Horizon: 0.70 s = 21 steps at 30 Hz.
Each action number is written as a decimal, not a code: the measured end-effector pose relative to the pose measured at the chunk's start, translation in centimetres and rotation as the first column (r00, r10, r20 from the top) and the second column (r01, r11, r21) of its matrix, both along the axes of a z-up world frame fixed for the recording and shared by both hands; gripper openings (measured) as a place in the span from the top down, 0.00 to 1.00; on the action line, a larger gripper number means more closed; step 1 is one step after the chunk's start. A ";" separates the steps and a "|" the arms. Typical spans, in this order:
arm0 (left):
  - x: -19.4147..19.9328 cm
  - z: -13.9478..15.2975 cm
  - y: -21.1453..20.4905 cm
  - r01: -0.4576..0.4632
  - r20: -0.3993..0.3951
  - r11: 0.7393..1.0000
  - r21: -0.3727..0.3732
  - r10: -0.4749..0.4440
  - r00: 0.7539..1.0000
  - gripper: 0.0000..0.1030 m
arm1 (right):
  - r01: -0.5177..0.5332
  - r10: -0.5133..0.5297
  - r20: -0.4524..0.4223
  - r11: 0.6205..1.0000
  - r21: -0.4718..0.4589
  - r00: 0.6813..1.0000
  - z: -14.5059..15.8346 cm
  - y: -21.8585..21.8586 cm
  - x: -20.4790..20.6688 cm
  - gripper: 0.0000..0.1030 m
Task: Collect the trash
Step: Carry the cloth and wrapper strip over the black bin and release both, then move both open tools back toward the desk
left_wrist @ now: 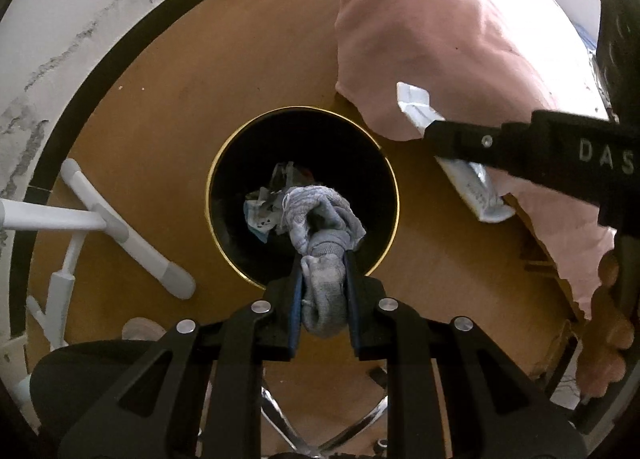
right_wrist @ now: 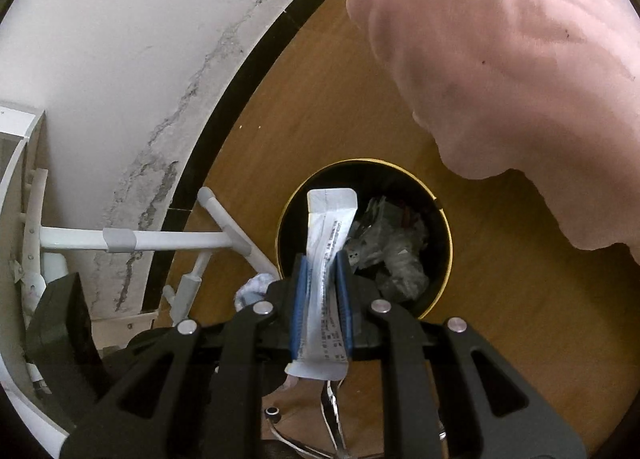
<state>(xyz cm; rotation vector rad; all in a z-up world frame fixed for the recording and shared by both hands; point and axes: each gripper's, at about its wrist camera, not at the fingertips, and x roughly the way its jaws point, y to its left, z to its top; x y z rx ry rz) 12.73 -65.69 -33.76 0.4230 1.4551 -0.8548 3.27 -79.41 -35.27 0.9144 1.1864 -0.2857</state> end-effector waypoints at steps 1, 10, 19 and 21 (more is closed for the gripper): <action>0.0 -0.1 -0.3 0.000 -0.007 1.000 -0.004 0.000 1.000 0.83 | 0.003 -0.003 0.001 1.000 0.007 1.000 -0.3 -0.1 -0.1 0.85; -0.7 1.7 -0.6 -0.030 0.116 0.995 -0.092 0.041 0.992 0.11 | 0.068 -0.067 0.030 0.997 -0.043 0.997 1.4 -1.1 -1.3 0.10; -8.3 17.6 0.1 0.207 0.317 0.877 -0.434 -0.067 0.946 0.10 | 0.376 -0.326 0.191 0.739 -0.560 0.926 21.4 -4.1 -7.7 0.06; -9.4 23.3 2.3 0.277 0.410 0.818 -0.504 -0.055 0.910 0.08 | 0.457 -0.304 0.342 0.562 -0.689 0.889 26.4 -1.8 -9.9 0.06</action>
